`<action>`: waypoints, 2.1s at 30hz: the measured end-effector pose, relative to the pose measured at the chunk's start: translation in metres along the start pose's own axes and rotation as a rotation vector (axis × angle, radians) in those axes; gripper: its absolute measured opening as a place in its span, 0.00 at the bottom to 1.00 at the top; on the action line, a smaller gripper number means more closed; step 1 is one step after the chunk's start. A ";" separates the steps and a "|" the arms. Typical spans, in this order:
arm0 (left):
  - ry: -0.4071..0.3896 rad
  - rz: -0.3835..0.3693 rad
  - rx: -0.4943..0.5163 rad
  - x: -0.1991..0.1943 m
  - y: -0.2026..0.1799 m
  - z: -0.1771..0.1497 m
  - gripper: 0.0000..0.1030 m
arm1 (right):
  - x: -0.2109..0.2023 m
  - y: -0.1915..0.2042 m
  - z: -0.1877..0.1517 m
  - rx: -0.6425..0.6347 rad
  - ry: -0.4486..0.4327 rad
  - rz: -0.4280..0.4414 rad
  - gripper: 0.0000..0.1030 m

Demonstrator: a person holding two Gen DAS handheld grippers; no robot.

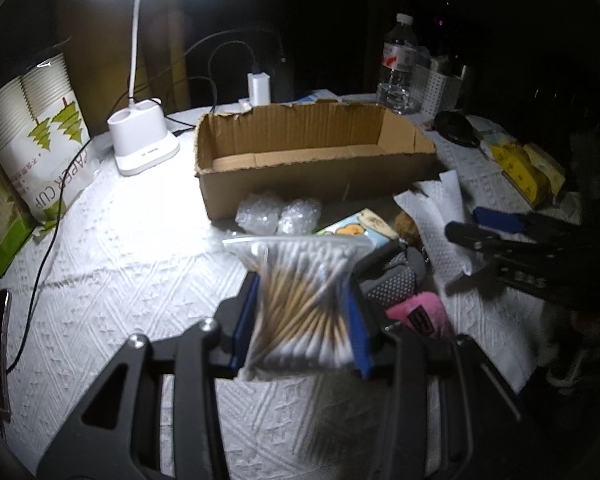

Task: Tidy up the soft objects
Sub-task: 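Lift the swab bag with the left tool while the right tool carries the paper towel toward the box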

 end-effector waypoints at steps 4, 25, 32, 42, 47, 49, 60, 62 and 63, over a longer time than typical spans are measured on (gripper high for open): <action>-0.009 0.003 -0.003 -0.003 0.002 0.001 0.41 | 0.006 -0.001 -0.002 0.016 0.020 0.028 0.15; -0.103 -0.023 0.027 -0.021 -0.008 0.049 0.41 | -0.090 -0.030 0.063 0.045 -0.221 0.095 0.05; -0.147 -0.032 0.037 -0.025 -0.007 0.073 0.41 | -0.102 -0.031 0.092 0.018 -0.281 0.094 0.05; -0.185 -0.037 0.038 -0.018 -0.006 0.100 0.41 | -0.114 -0.030 0.139 -0.015 -0.372 0.107 0.04; -0.191 -0.036 0.036 -0.009 -0.002 0.111 0.41 | -0.103 -0.026 0.156 -0.028 -0.381 0.121 0.04; -0.188 -0.036 0.034 -0.004 -0.001 0.114 0.41 | -0.095 -0.024 0.160 -0.029 -0.374 0.130 0.04; -0.140 -0.045 0.020 0.038 0.003 0.131 0.41 | -0.036 -0.016 0.165 -0.027 -0.291 0.169 0.04; -0.125 -0.048 0.015 0.048 0.004 0.132 0.41 | -0.022 -0.015 0.163 -0.028 -0.268 0.177 0.04; -0.116 -0.050 0.012 0.054 0.005 0.133 0.41 | -0.016 -0.014 0.162 -0.027 -0.259 0.179 0.04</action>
Point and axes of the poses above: each gripper's, at about its wrist camera, not at the fingertips, and x roughly the way its jaws point, y to its left, z to its top, the point moved 6 cm from there along x, roughly the way its jaws point, and after that the axes turned 15 degrees about -z, right-handed, at the moved point
